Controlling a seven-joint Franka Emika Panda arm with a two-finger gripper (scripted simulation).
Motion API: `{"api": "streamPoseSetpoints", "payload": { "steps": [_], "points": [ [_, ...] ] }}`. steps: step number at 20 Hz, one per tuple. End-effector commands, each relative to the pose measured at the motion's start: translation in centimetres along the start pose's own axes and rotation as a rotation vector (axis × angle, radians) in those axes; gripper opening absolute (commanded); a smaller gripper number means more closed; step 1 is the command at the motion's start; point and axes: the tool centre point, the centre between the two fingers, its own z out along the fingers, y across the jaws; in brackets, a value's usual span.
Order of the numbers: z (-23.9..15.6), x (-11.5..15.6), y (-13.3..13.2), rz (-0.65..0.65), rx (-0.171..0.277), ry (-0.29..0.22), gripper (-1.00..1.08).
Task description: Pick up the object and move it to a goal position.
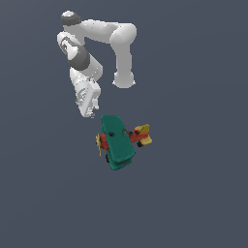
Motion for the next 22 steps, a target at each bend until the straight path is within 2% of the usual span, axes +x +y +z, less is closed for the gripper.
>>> {"api": "streamPoseSetpoints", "payload": {
  "steps": [1,11,22],
  "points": [
    [0.4,-1.7,0.3,0.025,0.021,-0.019,0.28],
    [1.1,-6.0,1.1,0.089,0.068,-0.067,0.28],
    [1.2,-6.8,1.1,0.105,0.080,-0.076,0.28]
  ]
}}
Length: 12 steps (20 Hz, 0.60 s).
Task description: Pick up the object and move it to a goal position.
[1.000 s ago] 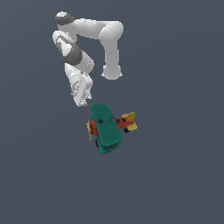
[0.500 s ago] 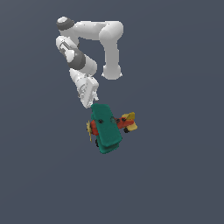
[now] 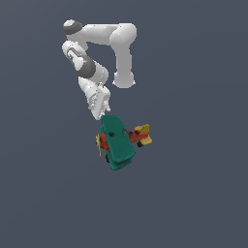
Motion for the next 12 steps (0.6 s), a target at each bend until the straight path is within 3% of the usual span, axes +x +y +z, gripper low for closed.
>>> {"api": "streamPoseSetpoints", "payload": {
  "steps": [1,12],
  "points": [
    [0.05,-0.05,-0.15,0.005,0.004,0.000,0.28],
    [0.44,-0.32,-0.45,0.018,0.015,-0.002,0.28]
  ]
}}
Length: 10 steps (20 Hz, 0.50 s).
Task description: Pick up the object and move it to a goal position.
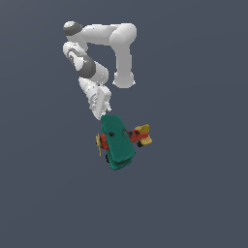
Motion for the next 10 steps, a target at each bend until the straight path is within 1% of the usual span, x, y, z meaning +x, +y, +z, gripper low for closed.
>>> {"api": "streamPoseSetpoints", "payload": {
  "steps": [1,10],
  "points": [
    [0.3,0.0,0.0,0.001,0.000,-0.001,0.28],
    [2.6,-0.1,0.0,0.003,0.001,-0.002,0.28]
  ]
}}
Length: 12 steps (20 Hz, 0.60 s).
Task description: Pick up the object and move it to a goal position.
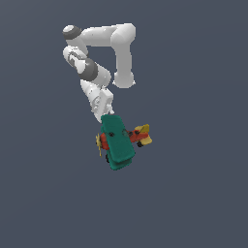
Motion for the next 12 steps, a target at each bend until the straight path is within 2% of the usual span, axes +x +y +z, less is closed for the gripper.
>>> {"api": "streamPoseSetpoints", "payload": {
  "steps": [1,8,9,12],
  "points": [
    [0.61,-0.01,0.01,0.001,0.000,0.000,0.28],
    [1.25,0.04,-0.01,0.001,0.001,0.001,0.28],
    [1.25,0.04,-0.01,0.001,0.001,0.001,-1.00],
    [1.25,0.04,-0.01,0.001,0.001,0.001,-1.00]
  ]
}}
